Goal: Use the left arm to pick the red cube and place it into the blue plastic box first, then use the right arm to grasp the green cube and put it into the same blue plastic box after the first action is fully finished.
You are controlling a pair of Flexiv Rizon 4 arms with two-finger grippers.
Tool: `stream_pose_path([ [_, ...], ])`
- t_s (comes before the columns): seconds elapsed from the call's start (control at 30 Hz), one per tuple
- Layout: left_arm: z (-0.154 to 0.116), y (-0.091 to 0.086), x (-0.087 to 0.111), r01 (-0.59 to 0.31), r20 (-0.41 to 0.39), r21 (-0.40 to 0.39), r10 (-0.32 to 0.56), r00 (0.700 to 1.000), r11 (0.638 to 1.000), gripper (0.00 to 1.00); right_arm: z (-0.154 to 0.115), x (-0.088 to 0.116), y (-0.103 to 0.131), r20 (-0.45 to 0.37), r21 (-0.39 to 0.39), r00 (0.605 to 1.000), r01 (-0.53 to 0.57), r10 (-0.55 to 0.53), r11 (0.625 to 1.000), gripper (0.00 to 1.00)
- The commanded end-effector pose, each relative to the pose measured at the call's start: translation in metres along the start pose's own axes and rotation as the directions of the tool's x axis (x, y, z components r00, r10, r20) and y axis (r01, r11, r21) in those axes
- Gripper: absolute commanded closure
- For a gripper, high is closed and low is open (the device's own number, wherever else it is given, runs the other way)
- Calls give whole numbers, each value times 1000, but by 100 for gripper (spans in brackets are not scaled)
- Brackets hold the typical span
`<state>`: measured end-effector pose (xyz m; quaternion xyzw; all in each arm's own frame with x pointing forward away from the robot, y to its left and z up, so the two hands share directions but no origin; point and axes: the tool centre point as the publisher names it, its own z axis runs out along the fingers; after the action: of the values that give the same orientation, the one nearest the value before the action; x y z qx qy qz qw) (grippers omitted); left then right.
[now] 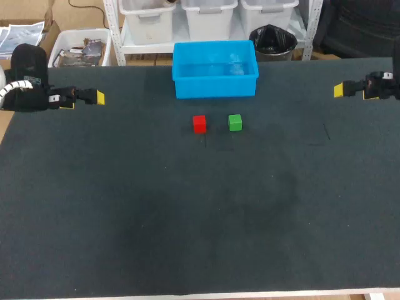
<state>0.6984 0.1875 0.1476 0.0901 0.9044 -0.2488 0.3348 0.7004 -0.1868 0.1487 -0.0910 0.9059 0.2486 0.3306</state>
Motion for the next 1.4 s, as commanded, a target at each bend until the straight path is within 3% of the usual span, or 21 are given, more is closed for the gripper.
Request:
stream_pose_path([
  [0.03, 0, -2, -2, 2, -9, -11, -2, 1000, 1000, 0, 0, 0, 0, -1, 2, 1000, 0, 0, 1000, 0],
  [0.5, 4, -5, -1, -4, -16, -15, 4, 1000, 1000, 0, 0, 0, 0, -1, 2, 1000, 0, 0, 1000, 0],
  [0.73, 26, -15, -4, 2, -46, -171, -10, 999, 985, 0, 0, 0, 0, -1, 2, 1000, 0, 0, 1000, 0],
  [0.87, 42, -19, -5, 18, -38, -333, -33, 999, 943, 0, 0, 0, 0, -1, 2, 1000, 0, 0, 1000, 0],
  [0.93, 48, -23, -4, 17, -46, -375, -37, 998, 927, 0, 0, 0, 0, -1, 2, 1000, 0, 0, 1000, 0],
  [1.4, 76, -61, -21, -10, -139, -533, -77, 987, 846, 0, 0, 0, 0, -1, 2, 1000, 0, 0, 1000, 0],
])
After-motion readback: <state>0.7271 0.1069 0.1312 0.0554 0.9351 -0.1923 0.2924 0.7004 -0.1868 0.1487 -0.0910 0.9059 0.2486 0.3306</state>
